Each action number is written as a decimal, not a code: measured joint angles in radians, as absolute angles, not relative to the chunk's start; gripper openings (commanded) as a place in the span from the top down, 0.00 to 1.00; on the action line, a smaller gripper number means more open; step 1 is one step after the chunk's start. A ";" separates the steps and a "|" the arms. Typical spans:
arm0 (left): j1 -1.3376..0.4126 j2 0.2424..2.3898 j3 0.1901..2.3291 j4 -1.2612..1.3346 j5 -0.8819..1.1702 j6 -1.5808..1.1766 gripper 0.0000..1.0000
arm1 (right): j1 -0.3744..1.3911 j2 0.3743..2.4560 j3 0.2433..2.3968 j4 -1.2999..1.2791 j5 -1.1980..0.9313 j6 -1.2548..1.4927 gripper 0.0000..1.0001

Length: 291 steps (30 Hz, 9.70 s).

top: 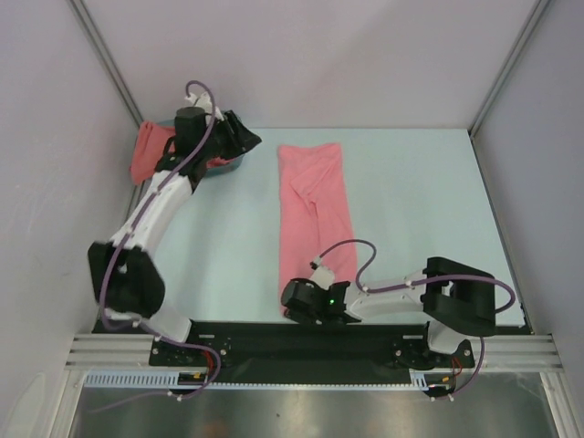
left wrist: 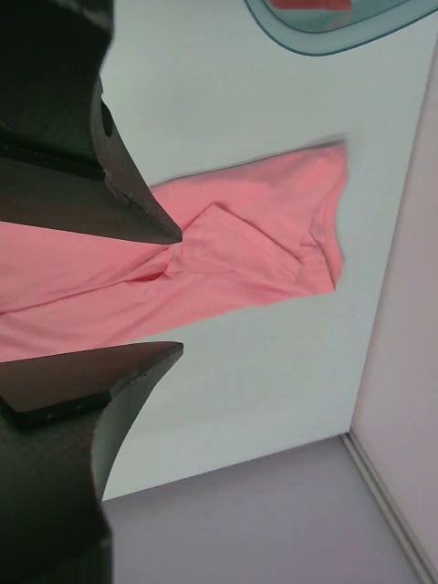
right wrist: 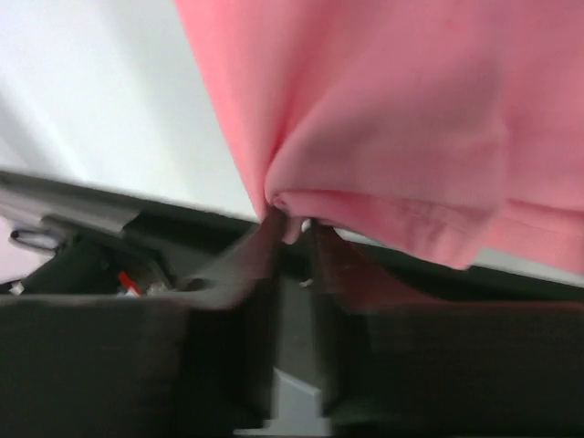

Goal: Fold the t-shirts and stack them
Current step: Fold the tshirt

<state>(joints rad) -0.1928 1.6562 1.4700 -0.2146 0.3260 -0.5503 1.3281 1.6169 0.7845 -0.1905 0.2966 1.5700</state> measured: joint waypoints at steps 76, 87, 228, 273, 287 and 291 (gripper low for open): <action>-0.343 2.226 1.588 -0.002 0.032 -0.583 0.39 | 0.129 2.218 1.513 0.034 -0.473 0.558 0.46; -0.261 2.479 1.914 0.016 0.120 -0.674 0.40 | 0.112 2.468 1.873 -0.013 -0.510 0.602 0.52; -1.195 1.378 0.521 -0.007 -0.154 -1.047 1.00 | 0.772 0.918 0.330 -0.252 -0.170 0.764 0.40; -1.202 1.253 0.545 -0.049 -0.117 -0.943 0.43 | 0.769 0.882 0.183 -0.094 -0.175 0.904 1.00; -0.960 0.768 0.337 -0.355 -0.131 -0.902 0.40 | 0.757 0.881 0.183 -0.097 -0.193 0.888 1.00; -0.941 0.809 0.278 -0.337 -0.091 -0.930 0.49 | 0.757 0.876 0.183 -0.101 -0.194 0.884 1.00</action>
